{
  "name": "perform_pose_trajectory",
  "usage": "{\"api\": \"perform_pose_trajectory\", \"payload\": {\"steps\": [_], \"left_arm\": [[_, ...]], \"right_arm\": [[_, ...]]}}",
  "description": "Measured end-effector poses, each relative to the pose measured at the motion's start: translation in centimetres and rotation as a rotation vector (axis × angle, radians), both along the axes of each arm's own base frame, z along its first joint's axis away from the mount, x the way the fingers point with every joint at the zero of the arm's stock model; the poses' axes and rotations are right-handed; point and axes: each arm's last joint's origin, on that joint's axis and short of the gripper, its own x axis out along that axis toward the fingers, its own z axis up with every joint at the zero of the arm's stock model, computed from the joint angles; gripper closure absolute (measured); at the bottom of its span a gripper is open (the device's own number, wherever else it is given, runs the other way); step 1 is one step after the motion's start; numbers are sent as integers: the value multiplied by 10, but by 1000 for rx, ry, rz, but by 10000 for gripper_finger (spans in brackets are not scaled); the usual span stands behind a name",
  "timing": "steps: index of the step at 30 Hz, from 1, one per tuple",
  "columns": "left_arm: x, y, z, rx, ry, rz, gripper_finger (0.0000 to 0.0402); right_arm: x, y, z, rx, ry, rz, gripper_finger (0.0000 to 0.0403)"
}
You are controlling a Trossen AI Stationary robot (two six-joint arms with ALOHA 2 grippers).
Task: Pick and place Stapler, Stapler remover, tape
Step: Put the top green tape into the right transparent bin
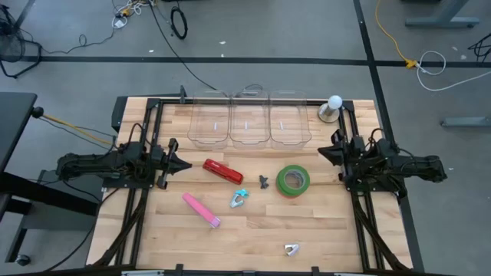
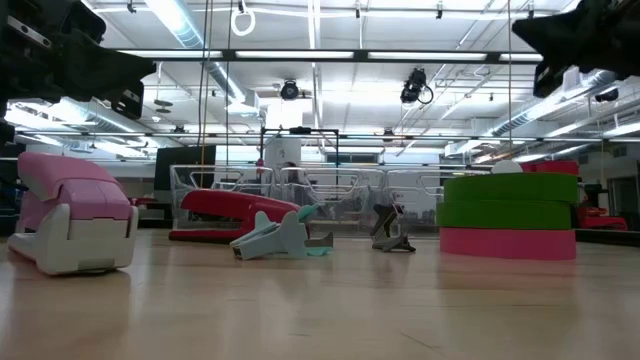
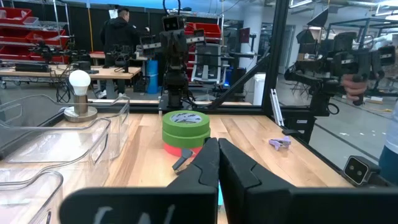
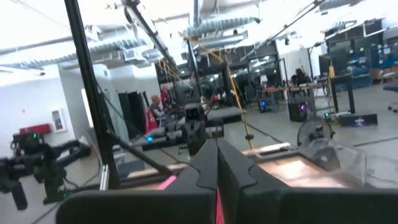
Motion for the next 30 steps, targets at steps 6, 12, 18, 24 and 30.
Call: {"api": "perform_pose_trajectory", "payload": {"steps": [6, 12, 18, 24, 30], "left_arm": [[0, 0, 0, 0, 0, 0, 399], [0, 0, 0, 0, 0, 0, 399], [0, 0, 0, 0, 0, 0, 399], [0, 0, 0, 0, 0, 0, 399], [0, 0, 0, 0, 0, 0, 399]], "right_arm": [[-6, 0, 20, -6, -40, -13, 402], [-8, 0, 45, -11, -32, -15, 403], [-9, 0, 82, 2, 2, -9, 403], [-8, 0, 124, -9, 46, -12, 403], [-6, 0, 162, -22, 38, -16, 403]]}}
